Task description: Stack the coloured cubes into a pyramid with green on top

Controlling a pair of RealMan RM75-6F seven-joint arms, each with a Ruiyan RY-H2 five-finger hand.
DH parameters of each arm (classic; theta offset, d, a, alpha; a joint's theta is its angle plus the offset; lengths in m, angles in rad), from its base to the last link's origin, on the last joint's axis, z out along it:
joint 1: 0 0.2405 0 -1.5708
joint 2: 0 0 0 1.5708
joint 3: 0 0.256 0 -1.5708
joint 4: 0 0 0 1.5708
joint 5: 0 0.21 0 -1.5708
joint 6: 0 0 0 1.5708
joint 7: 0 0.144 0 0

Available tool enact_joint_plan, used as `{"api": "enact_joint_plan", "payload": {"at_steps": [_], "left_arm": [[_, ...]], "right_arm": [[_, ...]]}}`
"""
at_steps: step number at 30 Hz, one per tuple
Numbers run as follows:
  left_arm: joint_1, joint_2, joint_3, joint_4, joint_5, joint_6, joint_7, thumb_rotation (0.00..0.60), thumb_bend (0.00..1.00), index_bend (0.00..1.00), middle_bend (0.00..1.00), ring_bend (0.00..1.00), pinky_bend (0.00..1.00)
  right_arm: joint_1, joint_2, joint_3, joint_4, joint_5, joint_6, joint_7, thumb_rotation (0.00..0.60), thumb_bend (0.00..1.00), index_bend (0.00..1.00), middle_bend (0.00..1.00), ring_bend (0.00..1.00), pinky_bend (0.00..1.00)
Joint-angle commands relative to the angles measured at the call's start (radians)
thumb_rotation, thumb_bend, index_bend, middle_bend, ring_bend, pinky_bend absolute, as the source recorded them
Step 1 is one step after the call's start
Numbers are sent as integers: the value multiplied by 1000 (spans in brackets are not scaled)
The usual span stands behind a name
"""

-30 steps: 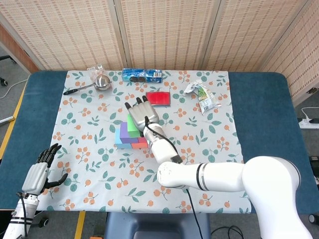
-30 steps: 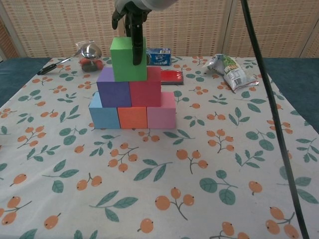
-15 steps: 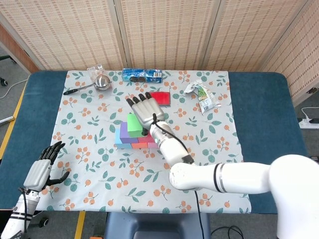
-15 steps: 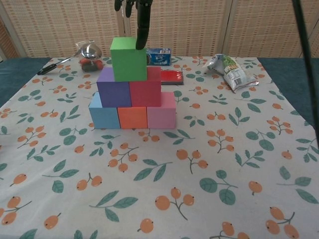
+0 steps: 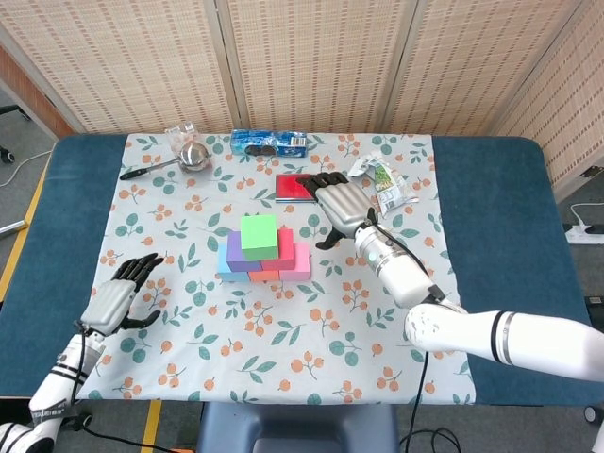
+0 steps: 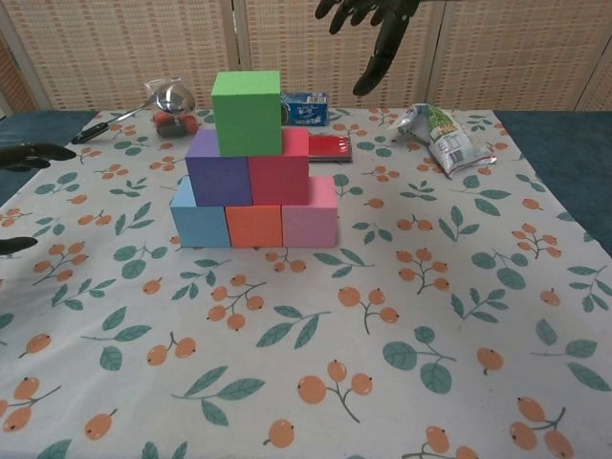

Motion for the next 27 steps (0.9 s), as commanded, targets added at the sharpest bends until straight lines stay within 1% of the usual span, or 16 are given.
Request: {"api": "enact_joint_plan", "payload": {"at_steps": [1, 6, 14, 23, 27], "left_arm": [[-43, -35, -22, 30, -39, -47, 35, 600, 308, 0, 0, 0, 0], [-79, -60, -34, 52, -67, -85, 52, 600, 308, 0, 0, 0, 0], [-127, -113, -38, 100, -85, -114, 100, 600, 307, 0, 0, 0, 0], [-164, -172, -30, 147, -77, -104, 201, 600, 307, 0, 0, 0, 0], [-174, -192, -25, 161, -81, -99, 252, 600, 308, 0, 0, 0, 0]], "right_arm": [[-57, -71, -24, 104, -100, -70, 91, 600, 0, 0, 66, 0, 0], [-76, -149, -27, 213, -185, -99, 161, 600, 0, 0, 65, 0, 0], [-95, -294, -9, 392, -309, -140, 288, 600, 0, 0, 47, 0, 0], [-110, -397, 27, 515, -438, -152, 412, 600, 0, 0, 38, 0, 0], [-114, -420, 35, 550, -473, -161, 449, 600, 0, 0, 38, 0, 0]]}}
